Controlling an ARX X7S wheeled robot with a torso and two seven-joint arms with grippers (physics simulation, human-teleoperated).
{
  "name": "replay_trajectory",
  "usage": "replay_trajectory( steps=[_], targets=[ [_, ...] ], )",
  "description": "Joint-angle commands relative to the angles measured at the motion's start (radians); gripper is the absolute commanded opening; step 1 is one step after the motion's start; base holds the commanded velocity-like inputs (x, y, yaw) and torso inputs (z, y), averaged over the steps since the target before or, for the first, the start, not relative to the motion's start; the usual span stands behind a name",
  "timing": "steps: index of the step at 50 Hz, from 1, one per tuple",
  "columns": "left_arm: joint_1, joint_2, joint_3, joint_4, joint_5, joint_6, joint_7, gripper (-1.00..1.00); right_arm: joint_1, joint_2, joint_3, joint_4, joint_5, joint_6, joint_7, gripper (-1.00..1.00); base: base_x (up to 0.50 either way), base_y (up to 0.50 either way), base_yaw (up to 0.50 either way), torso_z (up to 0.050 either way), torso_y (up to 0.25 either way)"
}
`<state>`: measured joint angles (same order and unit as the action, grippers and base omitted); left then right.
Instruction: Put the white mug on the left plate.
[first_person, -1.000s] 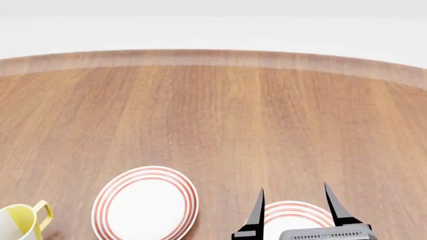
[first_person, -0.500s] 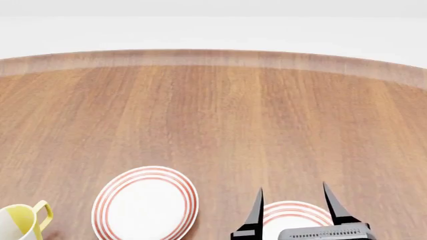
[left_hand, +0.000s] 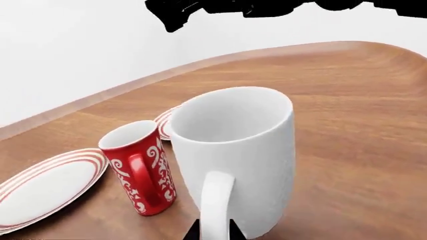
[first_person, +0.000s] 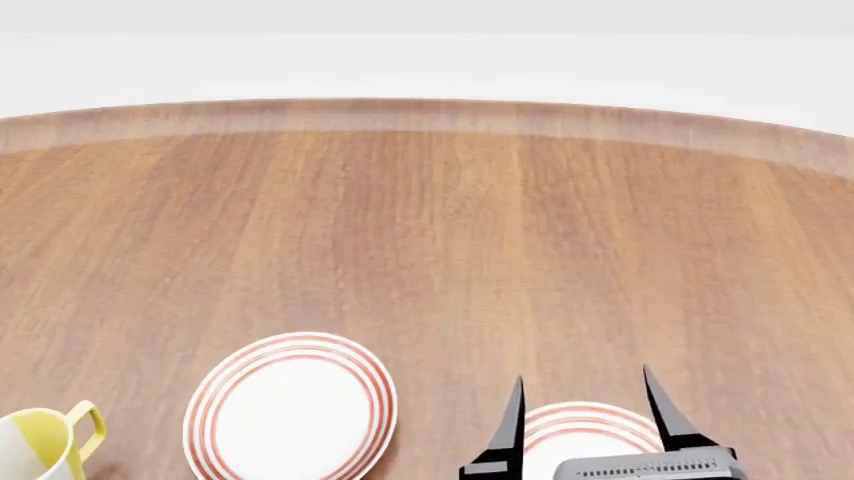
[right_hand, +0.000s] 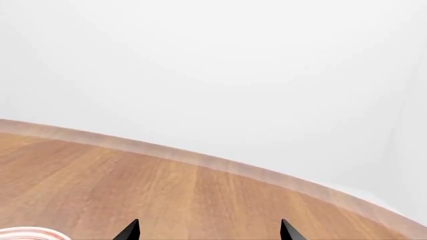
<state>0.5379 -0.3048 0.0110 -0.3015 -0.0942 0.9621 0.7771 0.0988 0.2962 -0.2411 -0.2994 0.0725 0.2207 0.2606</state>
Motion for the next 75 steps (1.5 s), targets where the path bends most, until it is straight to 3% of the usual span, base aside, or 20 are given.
replay_trajectory(
  steps=[1,19,26,34,39,44,47,50,56,75],
  targets=[
    [0.039,0.025,-0.074,0.007,-0.065,0.081,0.034,-1.00,0.000,0.003,-0.002,0.005,0.005,-0.006,0.003,1.00,0.00,0.00,0.00,0.000,0.000],
    [0.096,0.050,-0.174,0.144,-0.202,0.050,0.082,-1.00,0.009,0.003,-0.013,0.017,0.006,-0.008,0.007,1.00,0.00,0.00,0.00,0.000,0.000],
    [0.112,0.035,-0.190,0.233,-0.332,0.002,0.044,-1.00,0.002,0.006,-0.011,0.021,0.010,-0.017,0.011,1.00,0.00,0.00,0.00,0.000,0.000],
    [0.078,0.042,-0.198,0.230,-0.379,-0.033,0.017,-1.00,0.003,0.006,-0.013,0.034,0.012,-0.028,0.012,1.00,0.00,0.00,0.00,0.000,0.000],
    [0.032,0.052,-0.209,0.292,-0.414,-0.137,-0.078,-1.00,0.001,0.007,-0.013,0.029,0.015,-0.025,0.015,1.00,0.00,0.00,0.00,0.000,0.000],
    [-0.045,0.075,-0.207,0.288,-0.353,-0.221,-0.163,-1.00,0.000,0.009,-0.013,0.035,0.017,-0.032,0.015,1.00,0.00,0.00,0.00,0.000,0.000],
    [-0.108,0.075,-0.200,0.299,-0.360,-0.313,-0.225,-1.00,-0.001,0.012,-0.010,0.029,0.021,-0.029,0.016,1.00,0.00,0.00,0.00,0.000,0.000],
    [-0.187,0.073,-0.182,0.336,-0.267,-0.449,-0.323,-1.00,-0.005,0.014,-0.009,0.019,0.023,-0.023,0.019,1.00,0.00,0.00,0.00,0.000,0.000],
    [-0.270,0.083,-0.174,0.340,-0.274,-0.582,-0.406,-1.00,0.002,0.014,-0.012,0.027,0.025,-0.022,0.018,1.00,0.00,0.00,0.00,0.000,0.000],
    [-0.376,0.108,-0.076,0.355,-0.157,-0.647,-0.466,-1.00,-0.003,0.017,-0.012,0.042,0.033,-0.041,0.024,1.00,0.00,0.00,0.00,0.000,0.001]
  ],
)
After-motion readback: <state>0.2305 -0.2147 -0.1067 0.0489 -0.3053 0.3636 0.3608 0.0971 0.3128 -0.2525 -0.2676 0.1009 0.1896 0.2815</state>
